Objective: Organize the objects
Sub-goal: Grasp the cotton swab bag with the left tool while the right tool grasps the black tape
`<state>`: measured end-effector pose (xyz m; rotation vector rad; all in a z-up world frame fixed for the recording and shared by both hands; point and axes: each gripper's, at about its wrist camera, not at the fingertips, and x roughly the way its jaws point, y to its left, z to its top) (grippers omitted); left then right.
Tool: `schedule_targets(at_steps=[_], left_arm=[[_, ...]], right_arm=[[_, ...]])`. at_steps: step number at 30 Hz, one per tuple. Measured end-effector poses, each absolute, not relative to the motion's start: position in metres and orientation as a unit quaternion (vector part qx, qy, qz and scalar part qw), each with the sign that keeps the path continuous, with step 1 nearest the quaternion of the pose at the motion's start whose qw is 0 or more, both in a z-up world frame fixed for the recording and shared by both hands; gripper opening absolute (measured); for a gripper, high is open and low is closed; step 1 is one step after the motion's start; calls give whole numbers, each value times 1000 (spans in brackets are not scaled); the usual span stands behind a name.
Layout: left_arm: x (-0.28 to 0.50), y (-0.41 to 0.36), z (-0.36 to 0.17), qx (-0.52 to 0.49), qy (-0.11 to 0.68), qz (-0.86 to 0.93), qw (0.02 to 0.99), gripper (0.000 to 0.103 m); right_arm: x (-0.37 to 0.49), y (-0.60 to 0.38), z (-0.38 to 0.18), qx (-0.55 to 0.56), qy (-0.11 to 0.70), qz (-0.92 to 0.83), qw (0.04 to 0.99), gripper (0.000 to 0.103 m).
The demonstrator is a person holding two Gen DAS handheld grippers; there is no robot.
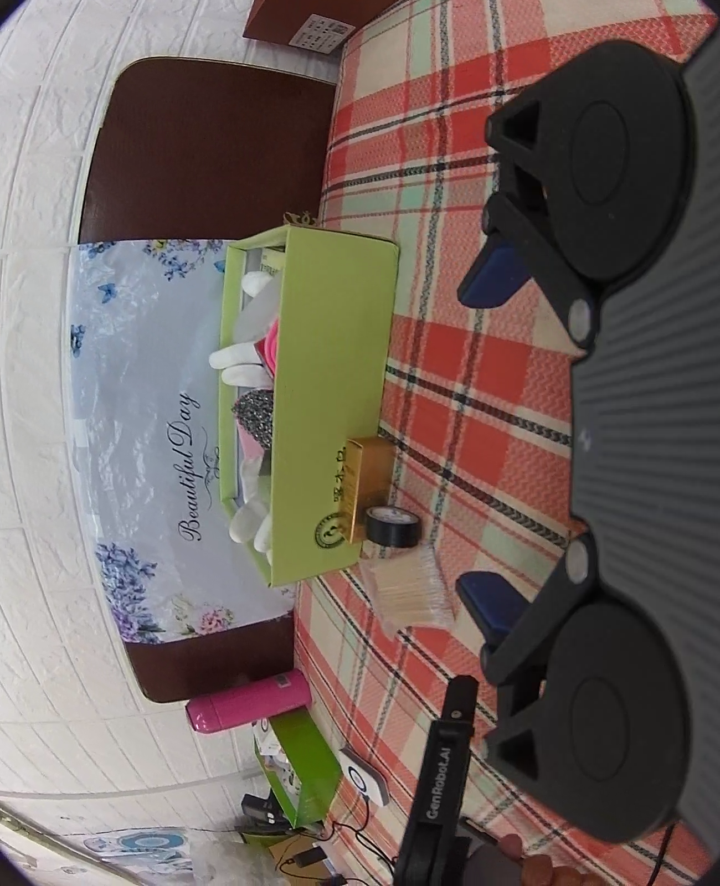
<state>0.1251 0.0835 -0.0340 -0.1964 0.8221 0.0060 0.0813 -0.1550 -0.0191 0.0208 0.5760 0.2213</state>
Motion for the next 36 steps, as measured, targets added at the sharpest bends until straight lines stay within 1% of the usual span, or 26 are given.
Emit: schedule_targets(at_steps=[7, 10, 11, 13, 14, 18, 21, 23, 25, 26, 28, 29, 30, 31, 32, 33, 36], left_arm=[[168, 69, -44, -147, 395, -5, 907, 81], [186, 62, -53, -139, 390, 3, 910, 79], [187, 59, -53, -116, 380, 1, 917, 65], [188, 59, -53, -78, 377, 0, 923, 43], [186, 66, -53, -85, 376, -6, 923, 39], [178, 102, -54, -130, 380, 1, 916, 38], [169, 118, -51, -142, 383, 5, 913, 38], [161, 125, -49, -157, 381, 0, 911, 48], [156, 129, -48, -165, 378, -8, 911, 55], [155, 129, -47, -166, 378, -13, 911, 56], [155, 129, -46, -169, 376, -24, 911, 59], [156, 129, -45, -173, 373, -32, 911, 60], [157, 128, -44, -175, 371, -38, 911, 61], [158, 126, -43, -175, 370, -44, 911, 62], [161, 123, -42, -173, 370, -51, 911, 62], [164, 120, -42, -168, 371, -56, 912, 63], [178, 108, -47, -150, 374, -56, 913, 67]], right_arm=[[74, -153, -26, 12, 298, 106, 949, 103], [71, -157, -27, 10, 301, 100, 948, 103], [71, -158, -27, 9, 301, 99, 948, 103], [71, -159, -26, 7, 301, 99, 949, 103], [73, -158, -26, 7, 300, 101, 949, 103], [93, -141, -30, 2, 300, 120, 946, 101], [120, -119, -35, -1, 309, 137, 941, 94], [139, -105, -38, -4, 311, 143, 940, 90], [159, -93, -43, -10, 313, 144, 939, 81], [169, -87, -46, -14, 316, 143, 938, 78], [185, -80, -50, -20, 320, 133, 938, 68], [191, -79, -52, -19, 319, 130, 939, 65], [195, -79, -54, -17, 318, 130, 939, 55], [198, -80, -55, -14, 319, 131, 938, 37], [200, -83, -56, -9, 325, 132, 937, 28], [198, -87, -56, 1, 327, 133, 936, 18], [177, -103, -53, 19, 322, 138, 936, 18]])
